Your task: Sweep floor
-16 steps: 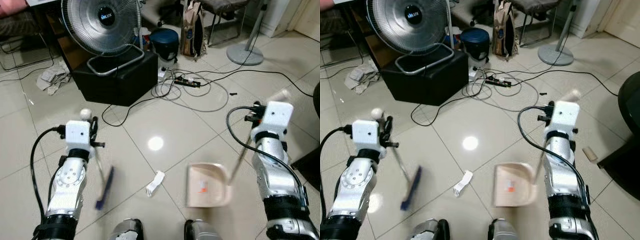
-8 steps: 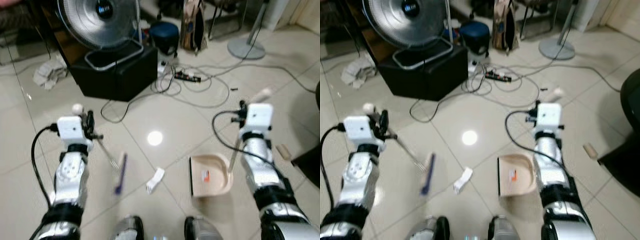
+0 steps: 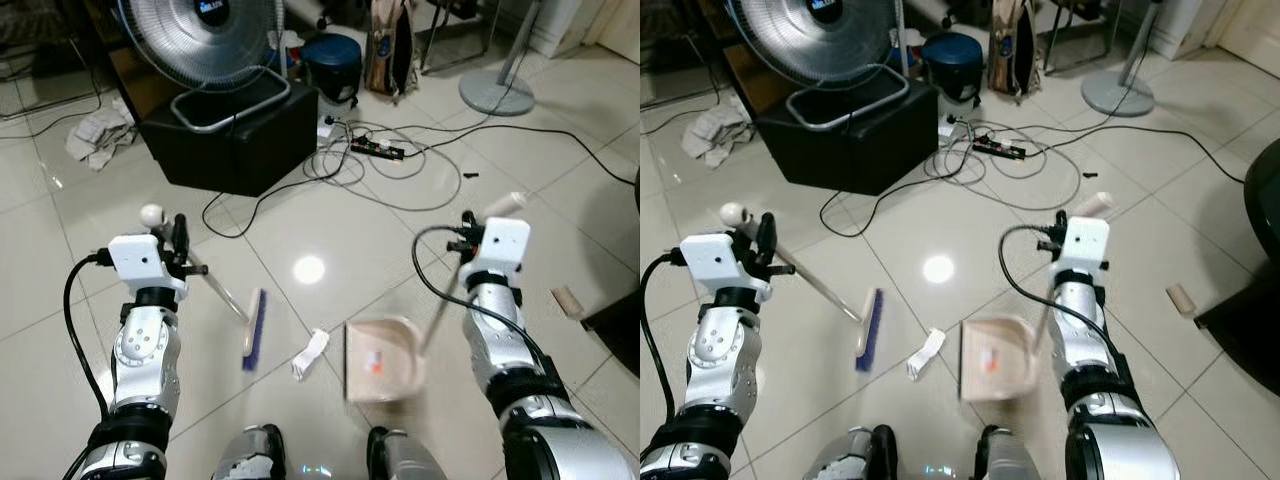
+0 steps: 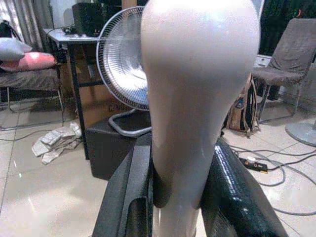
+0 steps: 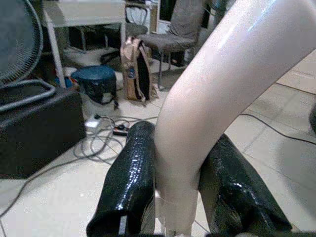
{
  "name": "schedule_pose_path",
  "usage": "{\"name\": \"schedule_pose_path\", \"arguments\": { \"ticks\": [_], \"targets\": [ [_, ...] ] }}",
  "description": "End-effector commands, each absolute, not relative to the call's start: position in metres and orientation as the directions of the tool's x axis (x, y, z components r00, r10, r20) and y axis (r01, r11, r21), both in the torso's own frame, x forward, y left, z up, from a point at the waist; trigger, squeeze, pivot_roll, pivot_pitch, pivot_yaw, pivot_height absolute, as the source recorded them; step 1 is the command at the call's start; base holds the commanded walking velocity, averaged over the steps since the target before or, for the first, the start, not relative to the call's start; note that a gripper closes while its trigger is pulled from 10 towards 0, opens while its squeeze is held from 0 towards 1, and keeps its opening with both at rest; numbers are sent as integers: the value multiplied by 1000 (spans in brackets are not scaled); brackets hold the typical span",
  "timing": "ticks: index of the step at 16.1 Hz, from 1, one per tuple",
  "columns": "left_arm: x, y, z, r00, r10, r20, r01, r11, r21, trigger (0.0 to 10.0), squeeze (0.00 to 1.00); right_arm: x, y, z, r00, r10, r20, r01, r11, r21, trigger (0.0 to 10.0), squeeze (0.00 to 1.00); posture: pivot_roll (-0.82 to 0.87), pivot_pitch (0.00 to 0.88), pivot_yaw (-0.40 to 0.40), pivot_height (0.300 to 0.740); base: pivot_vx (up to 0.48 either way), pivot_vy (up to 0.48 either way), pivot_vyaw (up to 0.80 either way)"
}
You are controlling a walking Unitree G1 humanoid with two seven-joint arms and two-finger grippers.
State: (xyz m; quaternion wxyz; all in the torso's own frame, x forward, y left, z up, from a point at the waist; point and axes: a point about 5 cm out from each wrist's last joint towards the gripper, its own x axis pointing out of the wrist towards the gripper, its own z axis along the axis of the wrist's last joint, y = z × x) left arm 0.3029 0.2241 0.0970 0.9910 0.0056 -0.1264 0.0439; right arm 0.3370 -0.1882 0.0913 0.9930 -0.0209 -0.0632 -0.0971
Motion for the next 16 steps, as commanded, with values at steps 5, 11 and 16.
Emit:
{"name": "schedule_pose_path", "arguments": {
  "ticks": [5, 11, 16],
  "targets": [
    [304, 221, 99, 963, 21, 268, -45, 995, 86, 10000, 0, 338, -190, 96, 964, -200, 177, 204, 979, -2, 10000, 0, 50, 237, 17, 740, 0, 0, 0],
    [302, 224, 100, 960, 27, 280, -44, 997, 56, 10000, 0, 336, -192, 93, 957, -222, 187, 222, 975, 21, 10000, 0, 94, 270, 26, 740, 0, 0, 0],
    [301, 219, 100, 963, 6, 270, -19, 999, 45, 10000, 0, 340, -200, 99, 958, -214, 189, 218, 976, 0, 10000, 0, 108, 331, 26, 740, 0, 0, 0]
  ]
}}
